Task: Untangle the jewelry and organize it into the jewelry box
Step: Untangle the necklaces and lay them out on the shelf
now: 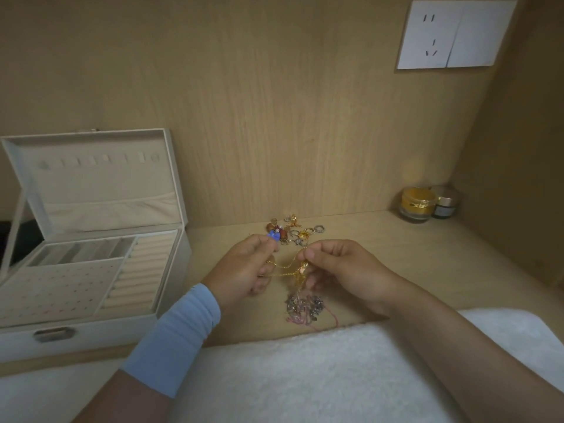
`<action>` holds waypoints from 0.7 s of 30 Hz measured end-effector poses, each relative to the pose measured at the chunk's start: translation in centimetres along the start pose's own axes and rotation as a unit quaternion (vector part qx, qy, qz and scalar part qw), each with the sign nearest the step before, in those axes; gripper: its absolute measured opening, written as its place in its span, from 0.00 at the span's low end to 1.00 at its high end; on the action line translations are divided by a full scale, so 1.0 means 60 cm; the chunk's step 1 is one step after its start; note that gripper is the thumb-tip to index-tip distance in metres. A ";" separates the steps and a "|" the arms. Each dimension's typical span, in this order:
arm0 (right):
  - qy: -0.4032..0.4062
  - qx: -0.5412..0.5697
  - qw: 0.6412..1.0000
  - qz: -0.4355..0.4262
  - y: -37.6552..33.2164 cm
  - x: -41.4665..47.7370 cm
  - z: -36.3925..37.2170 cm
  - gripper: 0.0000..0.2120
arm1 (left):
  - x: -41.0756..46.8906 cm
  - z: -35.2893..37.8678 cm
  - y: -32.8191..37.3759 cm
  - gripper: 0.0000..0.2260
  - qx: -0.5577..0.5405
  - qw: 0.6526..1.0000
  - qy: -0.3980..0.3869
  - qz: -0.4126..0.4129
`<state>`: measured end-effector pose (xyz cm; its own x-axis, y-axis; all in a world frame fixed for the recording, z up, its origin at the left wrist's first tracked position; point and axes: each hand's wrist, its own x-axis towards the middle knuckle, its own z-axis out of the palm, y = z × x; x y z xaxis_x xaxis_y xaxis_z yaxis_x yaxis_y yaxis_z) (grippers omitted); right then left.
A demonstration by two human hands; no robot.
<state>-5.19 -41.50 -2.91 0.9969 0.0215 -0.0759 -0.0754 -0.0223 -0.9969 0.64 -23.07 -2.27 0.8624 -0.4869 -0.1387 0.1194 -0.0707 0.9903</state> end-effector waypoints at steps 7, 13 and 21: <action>0.031 -0.001 0.999 0.016 -0.009 -0.008 0.005 0.11 | -0.012 -0.012 -0.026 0.05 0.382 0.898 0.079 0.202; 0.068 0.017 0.998 -0.004 -0.009 -0.007 0.012 0.09 | -0.025 0.016 -0.019 0.04 0.244 0.948 0.067 0.195; 0.010 -0.013 1.000 -0.001 -0.006 -0.005 0.001 0.13 | -0.017 0.010 -0.012 0.04 0.091 0.989 0.058 0.104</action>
<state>-5.45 -41.46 -2.54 0.9973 0.0016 -0.0727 -0.0726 -0.0479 -0.9962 -0.64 -23.07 -2.82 0.9105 -0.4058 0.0794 -0.1480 -0.1406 0.9789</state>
